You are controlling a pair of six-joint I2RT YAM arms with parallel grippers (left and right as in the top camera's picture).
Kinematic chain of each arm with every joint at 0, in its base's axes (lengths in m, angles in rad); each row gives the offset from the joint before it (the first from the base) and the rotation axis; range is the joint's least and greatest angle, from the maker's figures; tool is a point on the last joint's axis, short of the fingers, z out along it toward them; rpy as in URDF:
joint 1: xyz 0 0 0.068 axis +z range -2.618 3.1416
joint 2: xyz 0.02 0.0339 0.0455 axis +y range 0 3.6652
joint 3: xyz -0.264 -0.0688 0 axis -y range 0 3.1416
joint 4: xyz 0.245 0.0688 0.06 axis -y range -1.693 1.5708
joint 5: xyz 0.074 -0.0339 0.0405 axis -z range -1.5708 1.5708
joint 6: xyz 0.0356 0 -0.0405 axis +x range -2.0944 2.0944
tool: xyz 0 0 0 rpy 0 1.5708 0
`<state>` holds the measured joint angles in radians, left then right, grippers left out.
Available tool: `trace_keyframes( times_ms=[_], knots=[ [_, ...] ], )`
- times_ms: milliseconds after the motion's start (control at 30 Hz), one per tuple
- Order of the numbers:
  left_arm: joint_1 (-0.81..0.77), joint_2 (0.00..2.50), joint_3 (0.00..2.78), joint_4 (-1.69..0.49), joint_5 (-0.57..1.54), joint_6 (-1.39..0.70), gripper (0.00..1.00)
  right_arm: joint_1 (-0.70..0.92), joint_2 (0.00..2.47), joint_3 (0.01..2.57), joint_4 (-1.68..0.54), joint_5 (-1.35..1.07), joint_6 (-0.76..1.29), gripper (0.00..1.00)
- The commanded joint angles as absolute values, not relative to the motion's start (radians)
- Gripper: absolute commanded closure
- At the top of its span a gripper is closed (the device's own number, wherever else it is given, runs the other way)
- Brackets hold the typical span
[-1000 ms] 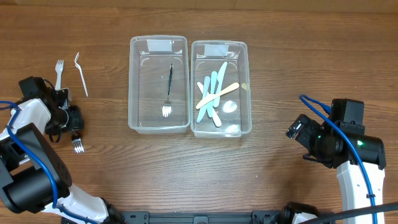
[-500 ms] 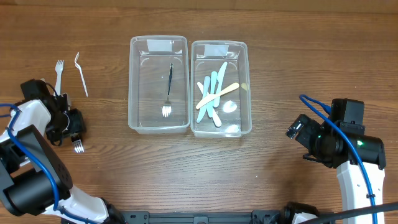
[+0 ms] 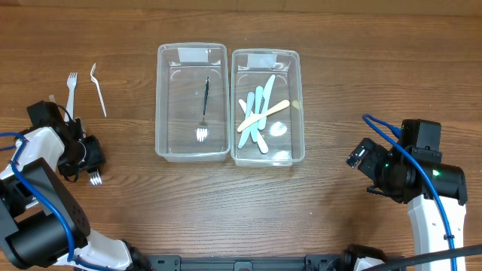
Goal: Pack container
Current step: 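Grasp a silver metal fork with the left gripper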
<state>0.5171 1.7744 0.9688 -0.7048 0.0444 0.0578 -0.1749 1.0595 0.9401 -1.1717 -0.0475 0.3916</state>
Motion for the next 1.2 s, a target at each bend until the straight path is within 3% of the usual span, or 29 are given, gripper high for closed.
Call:
trace_keyframes(
  times_ms=[0,200,333,500,767,1167],
  knots=[
    [0.516,1.874,0.853,-0.771,0.075,0.018,0.49,-0.172,1.056,0.942,-1.167,-0.038,0.388,0.00],
    [0.516,1.874,0.853,-0.790,0.070,0.018,0.55,-0.172,1.056,0.942,-1.167,-0.038,0.388,0.00],
    [0.516,1.874,0.853,-0.794,0.071,0.017,0.69,-0.172,1.056,0.942,-1.167,-0.038,0.388,0.00],
    [0.516,1.874,0.853,-0.792,0.070,0.018,0.71,-0.172,1.056,0.942,-1.168,-0.038,0.388,0.00],
    [0.516,1.874,0.861,-0.777,0.070,-0.005,0.87,-0.172,1.056,0.942,-1.167,-0.038,0.388,0.00],
    [0.424,1.802,1.060,-0.918,0.070,-0.014,0.96,-0.172,1.056,0.942,-1.167,-0.038,0.388,0.00]
  ],
)
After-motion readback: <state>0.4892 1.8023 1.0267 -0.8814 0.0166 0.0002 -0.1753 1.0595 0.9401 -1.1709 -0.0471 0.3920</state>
